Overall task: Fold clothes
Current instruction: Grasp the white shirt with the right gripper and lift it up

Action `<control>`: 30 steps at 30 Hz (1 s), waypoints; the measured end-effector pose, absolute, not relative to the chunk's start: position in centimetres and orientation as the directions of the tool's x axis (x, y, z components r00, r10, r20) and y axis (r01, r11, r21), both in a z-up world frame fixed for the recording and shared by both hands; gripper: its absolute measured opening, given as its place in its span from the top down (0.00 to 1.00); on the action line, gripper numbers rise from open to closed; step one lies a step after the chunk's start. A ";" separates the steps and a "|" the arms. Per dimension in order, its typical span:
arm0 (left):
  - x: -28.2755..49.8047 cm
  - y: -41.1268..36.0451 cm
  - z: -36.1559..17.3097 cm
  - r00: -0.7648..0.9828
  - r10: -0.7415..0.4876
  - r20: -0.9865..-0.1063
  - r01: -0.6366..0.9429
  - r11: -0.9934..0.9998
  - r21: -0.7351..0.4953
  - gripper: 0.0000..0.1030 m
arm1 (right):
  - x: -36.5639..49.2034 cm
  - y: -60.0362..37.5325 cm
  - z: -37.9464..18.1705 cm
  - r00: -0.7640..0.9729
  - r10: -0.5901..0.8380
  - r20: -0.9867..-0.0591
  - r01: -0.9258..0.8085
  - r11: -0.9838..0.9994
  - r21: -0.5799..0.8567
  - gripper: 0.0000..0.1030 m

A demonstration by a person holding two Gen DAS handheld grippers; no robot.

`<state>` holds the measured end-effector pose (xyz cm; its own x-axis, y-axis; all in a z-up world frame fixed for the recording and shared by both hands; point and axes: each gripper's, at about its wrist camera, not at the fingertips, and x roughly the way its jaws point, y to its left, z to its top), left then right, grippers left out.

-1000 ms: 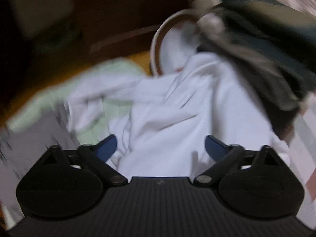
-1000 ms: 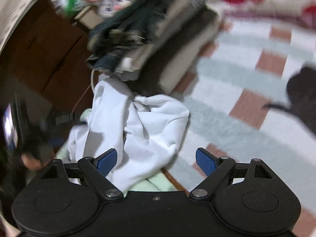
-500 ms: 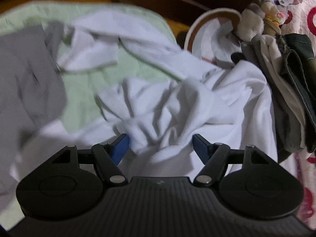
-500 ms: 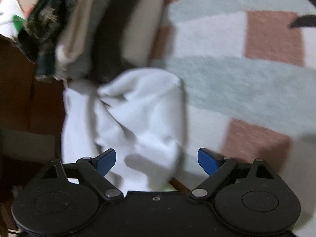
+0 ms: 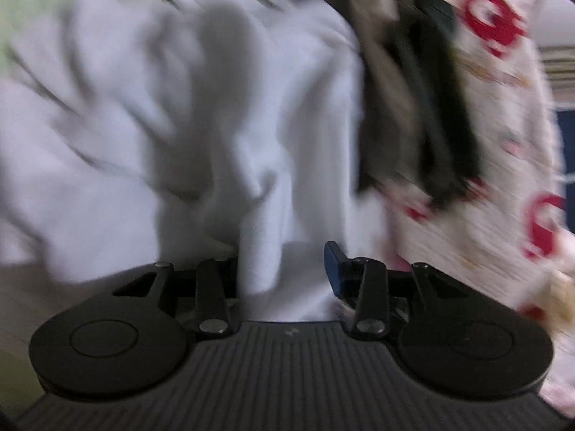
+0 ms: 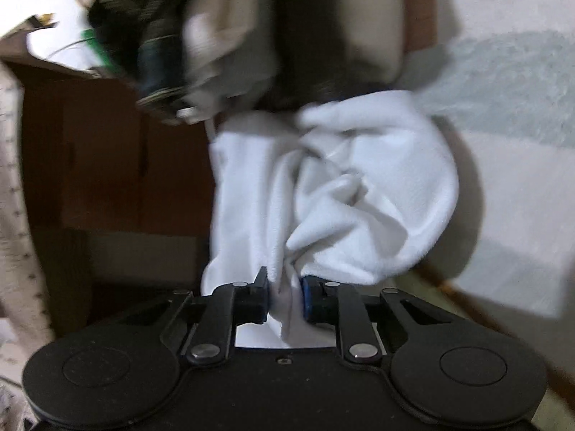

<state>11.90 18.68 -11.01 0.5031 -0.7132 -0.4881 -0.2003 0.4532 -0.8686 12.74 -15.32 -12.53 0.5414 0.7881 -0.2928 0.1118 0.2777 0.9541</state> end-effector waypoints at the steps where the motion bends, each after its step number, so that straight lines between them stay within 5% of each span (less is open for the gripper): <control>1: 11.6 17.8 -10.6 0.492 -0.734 -0.469 -0.174 0.445 -0.878 0.64 | 12.0 -15.8 -12.1 0.555 0.790 -0.261 0.102 0.247 0.964 0.81; 11: 7.3 10.0 -5.7 0.349 -0.886 -0.304 0.077 0.351 -0.933 0.64 | 2.5 -24.2 -8.3 0.661 0.750 -0.030 -0.006 0.046 0.999 0.82; 23: 3.0 -0.1 -0.2 0.153 -0.975 -0.163 0.238 0.196 -0.951 0.64 | -6.7 -32.9 0.2 0.756 0.654 -0.018 -0.224 0.285 0.932 0.82; 30: 4.0 -8.8 8.3 0.062 -0.971 -0.231 0.530 0.228 -0.817 0.63 | -8.5 -39.0 10.2 0.828 0.557 -0.062 -0.315 0.554 0.771 0.83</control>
